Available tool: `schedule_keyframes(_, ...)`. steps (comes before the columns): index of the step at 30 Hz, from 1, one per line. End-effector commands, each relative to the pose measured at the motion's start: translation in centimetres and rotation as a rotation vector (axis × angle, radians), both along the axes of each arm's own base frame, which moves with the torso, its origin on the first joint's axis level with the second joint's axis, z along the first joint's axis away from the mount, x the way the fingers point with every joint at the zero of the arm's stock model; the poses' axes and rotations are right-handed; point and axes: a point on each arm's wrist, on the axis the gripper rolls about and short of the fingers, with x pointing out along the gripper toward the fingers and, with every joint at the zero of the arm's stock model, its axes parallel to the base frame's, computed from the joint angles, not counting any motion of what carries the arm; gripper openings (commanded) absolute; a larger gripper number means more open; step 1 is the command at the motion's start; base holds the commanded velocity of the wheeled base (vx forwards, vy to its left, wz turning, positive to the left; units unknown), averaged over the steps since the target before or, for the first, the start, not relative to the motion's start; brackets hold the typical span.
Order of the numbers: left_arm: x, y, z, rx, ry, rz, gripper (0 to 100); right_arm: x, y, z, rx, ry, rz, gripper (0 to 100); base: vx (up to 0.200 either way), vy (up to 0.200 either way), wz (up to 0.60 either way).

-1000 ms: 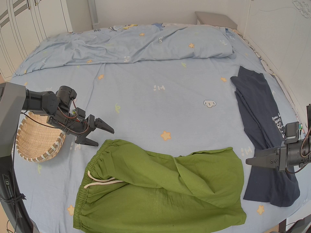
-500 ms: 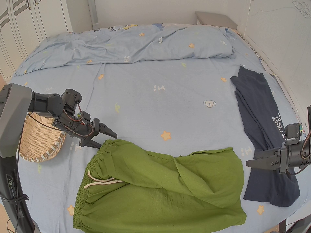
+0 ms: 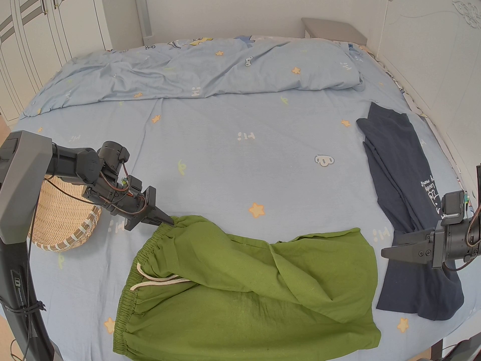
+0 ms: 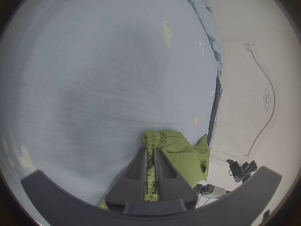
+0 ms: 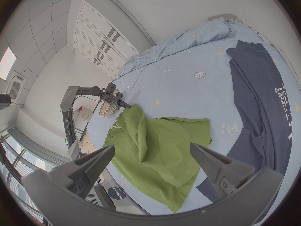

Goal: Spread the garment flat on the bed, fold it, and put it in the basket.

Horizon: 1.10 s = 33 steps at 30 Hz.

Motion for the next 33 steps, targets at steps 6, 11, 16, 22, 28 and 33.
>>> schedule_keyframes(6, -1.8, 3.4, 6.3, -0.048, -0.132, 0.104, 0, -0.1, 0.0, 0.1, 0.002, -0.004, 0.002, 100, 0.000, 0.000, 0.00)
schedule_keyframes(11, -2.6, 6.4, 8.0, -0.082, -0.176, 0.165, 0, -0.1, 0.0, 0.1, 0.002, -0.007, -0.001, 100, 0.000, 0.000, 0.00)
schedule_keyframes(16, -2.6, 8.6, 7.9, -0.077, -0.182, 0.216, 0, -0.1, -0.1, 0.1, 0.001, -0.001, -0.003, 100, 0.000, 0.000, 0.00)
schedule_keyframes(22, -2.5, 8.9, 7.6, -0.075, -0.178, 0.222, 0, 0.3, 0.1, -0.5, -0.016, 0.040, -0.009, 100, 0.000, 0.000, 0.00)
schedule_keyframes(28, -2.6, 8.6, 7.4, -0.072, -0.176, 0.208, 0, 1.4, 1.8, -3.7, -0.094, 0.188, 0.037, 100, 0.000, 0.000, 0.00)
schedule_keyframes(33, -2.8, 8.4, 7.8, -0.072, -0.184, 0.203, 0, 2.0, 4.3, -6.7, -0.132, 0.269, 0.147, 100, 0.000, 0.000, 0.00)
